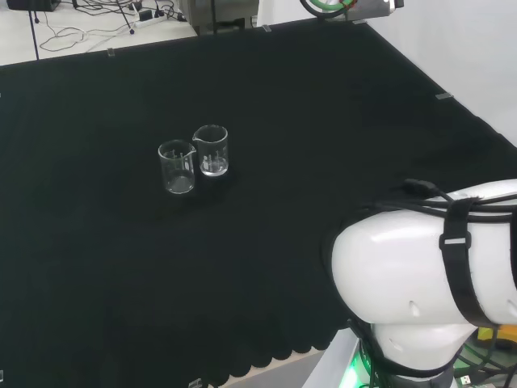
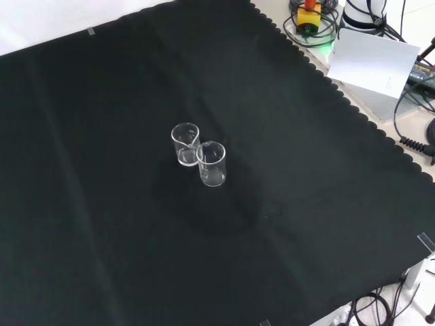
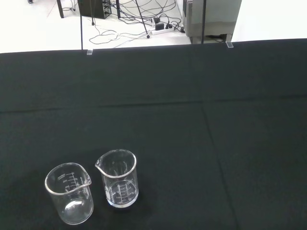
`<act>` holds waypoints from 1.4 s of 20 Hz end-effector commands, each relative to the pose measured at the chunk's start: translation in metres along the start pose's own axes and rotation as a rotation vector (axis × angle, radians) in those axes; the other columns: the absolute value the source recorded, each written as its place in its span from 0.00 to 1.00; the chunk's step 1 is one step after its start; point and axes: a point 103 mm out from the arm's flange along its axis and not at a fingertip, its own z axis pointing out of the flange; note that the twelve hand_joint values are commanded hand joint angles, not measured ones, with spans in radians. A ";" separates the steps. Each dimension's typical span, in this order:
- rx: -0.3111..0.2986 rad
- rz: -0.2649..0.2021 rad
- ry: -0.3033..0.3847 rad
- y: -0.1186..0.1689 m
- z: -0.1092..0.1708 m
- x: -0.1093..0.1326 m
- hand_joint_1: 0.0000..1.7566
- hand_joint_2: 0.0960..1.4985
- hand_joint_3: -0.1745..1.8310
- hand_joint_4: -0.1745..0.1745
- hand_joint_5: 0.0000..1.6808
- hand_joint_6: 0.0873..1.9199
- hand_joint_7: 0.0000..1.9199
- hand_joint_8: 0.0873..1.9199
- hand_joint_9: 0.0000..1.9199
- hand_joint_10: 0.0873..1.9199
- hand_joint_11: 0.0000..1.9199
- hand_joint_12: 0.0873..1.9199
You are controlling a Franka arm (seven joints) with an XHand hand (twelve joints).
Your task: Pick up the beaker on the right.
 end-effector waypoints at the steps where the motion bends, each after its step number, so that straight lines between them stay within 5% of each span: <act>1: -0.011 0.001 -0.012 0.000 0.000 0.002 0.06 0.76 0.36 0.52 0.14 0.14 0.02 0.24 0.06 0.29 0.00 0.63; 4: -0.012 0.005 -0.014 -0.001 0.000 0.007 0.04 0.83 0.28 0.53 0.17 0.07 0.02 0.22 0.06 0.29 0.00 0.63; 12: 0.004 -0.014 0.005 0.005 0.013 -0.002 0.03 0.84 0.26 0.53 0.18 0.05 0.02 0.22 0.06 0.29 0.00 0.63; 28: 0.039 0.020 0.064 0.053 0.094 -0.044 0.06 0.85 0.23 0.52 0.20 0.02 0.03 0.21 0.07 0.29 0.00 0.63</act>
